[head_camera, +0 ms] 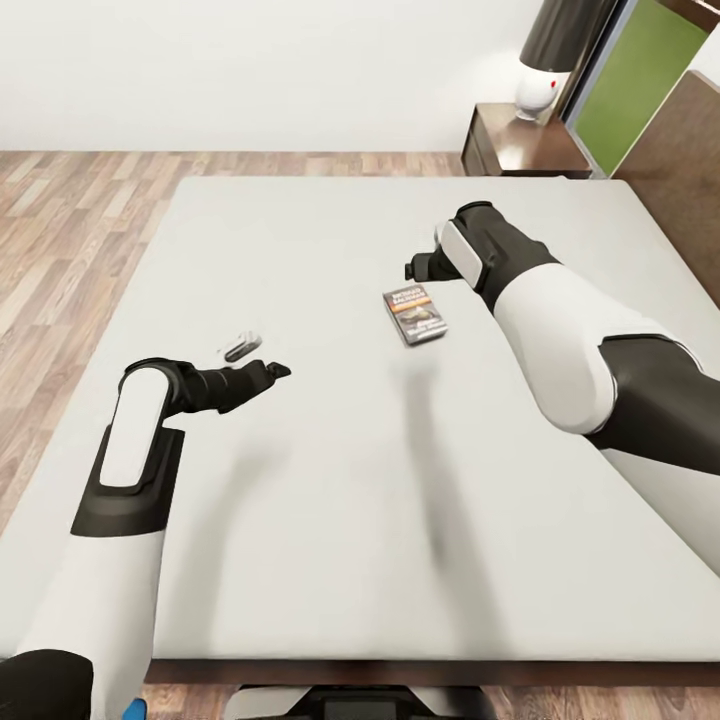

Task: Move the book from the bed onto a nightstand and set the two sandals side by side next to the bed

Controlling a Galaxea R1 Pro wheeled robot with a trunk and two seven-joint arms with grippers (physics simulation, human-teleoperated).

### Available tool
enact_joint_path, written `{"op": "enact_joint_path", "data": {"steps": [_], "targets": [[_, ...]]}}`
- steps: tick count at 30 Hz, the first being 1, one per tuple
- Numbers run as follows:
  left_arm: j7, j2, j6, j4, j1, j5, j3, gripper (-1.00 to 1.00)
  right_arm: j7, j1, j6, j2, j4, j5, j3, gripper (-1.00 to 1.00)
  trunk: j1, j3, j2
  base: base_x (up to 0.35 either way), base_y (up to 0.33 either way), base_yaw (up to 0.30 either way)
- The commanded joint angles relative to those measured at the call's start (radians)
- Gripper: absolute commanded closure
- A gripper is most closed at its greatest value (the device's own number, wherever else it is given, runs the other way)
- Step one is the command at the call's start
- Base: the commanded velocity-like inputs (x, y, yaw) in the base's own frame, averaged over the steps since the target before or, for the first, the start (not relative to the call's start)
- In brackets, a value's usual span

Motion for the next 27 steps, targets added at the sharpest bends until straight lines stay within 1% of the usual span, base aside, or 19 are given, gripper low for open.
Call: {"op": "enact_joint_path", "data": {"steps": [1, 6, 9, 10, 11, 12, 13, 14, 15, 16, 18, 19, 22, 24, 26, 27], "targets": [[0.019, 0.003, 0.002, -0.005, -0.003, 0.009, -0.001, -1.00, -0.002, -0.002, 0.003, 0.001, -0.001, 0.004, -0.005, -1.00, 0.000, -0.002, 0.000, 0.000, 0.000, 0.000], [0.035, 0.012, 0.002, -0.010, -0.028, 0.010, -0.003, -1.00, -0.001, -0.005, -0.006, 0.001, -0.002, 0.004, -0.005, -1.00, 0.000, -0.010, 0.000, 0.000, 0.000, 0.000], [0.039, 0.029, 0.002, -0.008, -0.049, 0.015, -0.003, -1.00, -0.001, -0.007, -0.021, 0.001, -0.002, 0.004, -0.005, -1.00, 0.000, -0.015, 0.000, 0.000, 0.000, 0.000], [0.040, 0.048, 0.002, -0.010, -0.063, 0.031, -0.003, -1.00, -0.001, -0.007, -0.038, 0.001, -0.002, 0.004, -0.005, -1.00, 0.000, -0.016, 0.000, 0.000, 0.000, 0.000], [0.041, 0.058, 0.002, -0.010, -0.070, 0.043, -0.003, -1.00, 0.000, -0.008, -0.047, 0.001, -0.002, 0.004, -0.005, -1.00, 0.000, -0.018, 0.000, 0.000, 0.000, 0.000], [0.041, 0.058, 0.002, -0.010, -0.070, 0.043, -0.003, -1.00, 0.000, -0.008, -0.047, 0.001, -0.002, 0.004, -0.005, -1.00, 0.000, -0.019, 0.000, 0.000, 0.000, 0.000], [0.051, 0.084, 0.002, -0.013, -0.089, 0.087, -0.003, -1.00, 0.000, -0.008, -0.065, 0.001, -0.002, 0.004, -0.005, -1.00, 0.000, -0.021, 0.000, 0.000, 0.000, 0.000], [0.058, 0.090, 0.002, -0.013, -0.093, 0.101, -0.003, -1.00, 0.000, -0.008, -0.069, 0.001, -0.002, 0.004, -0.004, -1.00, 0.000, -0.022, 0.000, 0.000, 0.000, 0.000], [0.058, 0.090, 0.002, -0.013, -0.093, 0.101, -0.003, -1.00, 0.000, -0.008, -0.069, 0.001, -0.002, 0.004, -0.004, -1.00, 0.000, -0.024, 0.000, 0.000, 0.000, 0.000], [0.072, 0.100, 0.002, -0.014, -0.100, 0.122, -0.003, -1.00, 0.000, -0.008, -0.075, 0.001, -0.002, 0.004, -0.004, -1.00, 0.000, -0.025, 0.000, 0.000, 0.000, 0.000], [0.082, 0.106, 0.002, -0.014, -0.110, 0.137, -0.004, -1.00, 0.001, -0.008, -0.079, 0.001, -0.003, 0.004, -0.003, -1.00, 0.000, -0.029, 0.000, 0.000, 0.000, 0.000], [0.082, 0.106, 0.002, -0.014, -0.110, 0.137, -0.004, -1.00, 0.001, -0.008, -0.079, 0.001, -0.003, 0.004, -0.003, -1.00, 0.000, -0.030, 0.000, 0.000, 0.000, 0.000], [0.092, 0.110, 0.001, -0.008, -0.137, 0.150, -0.007, -1.00, 0.001, -0.007, -0.084, 0.001, -0.003, 0.004, -0.001, -1.00, 0.000, -0.035, 0.000, 0.000, 0.000, 0.000], [0.103, 0.110, 0.001, 0.000, -0.161, 0.160, -0.009, -1.00, 0.001, -0.006, -0.100, 0.001, -0.003, 0.004, -0.001, -1.00, 0.008, -0.044, -0.014, 0.000, 0.000, 0.000], [0.114, 0.107, 0.001, 0.007, -0.173, 0.171, -0.010, -1.00, 0.001, -0.006, -0.112, 0.001, -0.002, 0.004, -0.001, -1.00, 0.015, -0.054, -0.028, 0.000, 0.000, 0.000], [0.114, 0.107, 0.001, 0.007, -0.173, 0.171, -0.010, -1.00, 0.001, -0.006, -0.112, 0.001, -0.002, 0.004, -0.001, -1.00, 0.019, -0.058, -0.035, 0.000, 0.000, 0.000]]}}
